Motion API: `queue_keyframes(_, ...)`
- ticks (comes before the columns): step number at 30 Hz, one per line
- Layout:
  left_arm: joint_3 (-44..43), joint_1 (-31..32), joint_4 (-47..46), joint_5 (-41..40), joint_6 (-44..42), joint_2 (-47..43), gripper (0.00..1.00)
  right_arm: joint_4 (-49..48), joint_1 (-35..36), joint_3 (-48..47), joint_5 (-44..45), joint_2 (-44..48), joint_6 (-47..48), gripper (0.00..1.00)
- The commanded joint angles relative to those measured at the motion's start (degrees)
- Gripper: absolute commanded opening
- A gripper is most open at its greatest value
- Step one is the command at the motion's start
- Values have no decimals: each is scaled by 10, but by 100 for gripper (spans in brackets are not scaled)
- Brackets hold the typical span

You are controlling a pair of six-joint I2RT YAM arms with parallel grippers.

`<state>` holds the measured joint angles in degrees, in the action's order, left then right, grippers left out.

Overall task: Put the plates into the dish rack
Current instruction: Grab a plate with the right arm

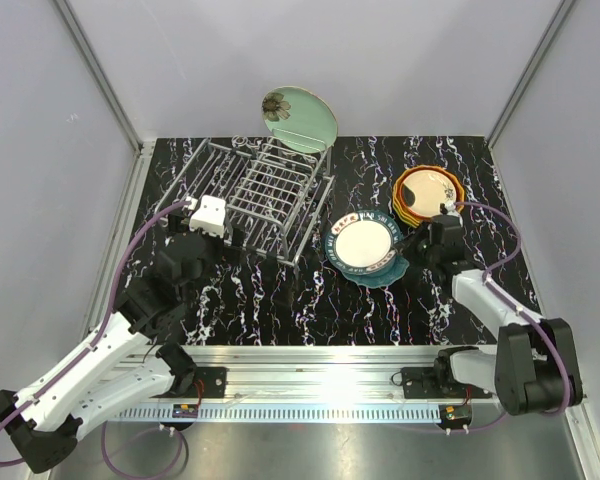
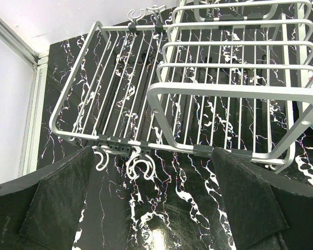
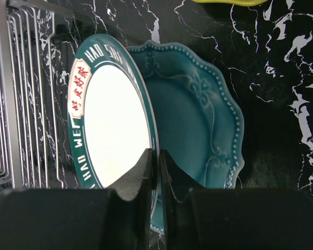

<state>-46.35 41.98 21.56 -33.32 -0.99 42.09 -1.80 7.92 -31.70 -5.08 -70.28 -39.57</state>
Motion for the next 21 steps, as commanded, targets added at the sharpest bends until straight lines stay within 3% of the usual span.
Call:
queue_keyframes(1, -23, -2, -8, 4, 6, -7, 99, 14, -1, -12, 18, 47, 24, 0)
queue_keyframes(21, -26, -2, -2, 0, 6, -3, 99, 28, -1, 16, 14, 221, 105, 0)
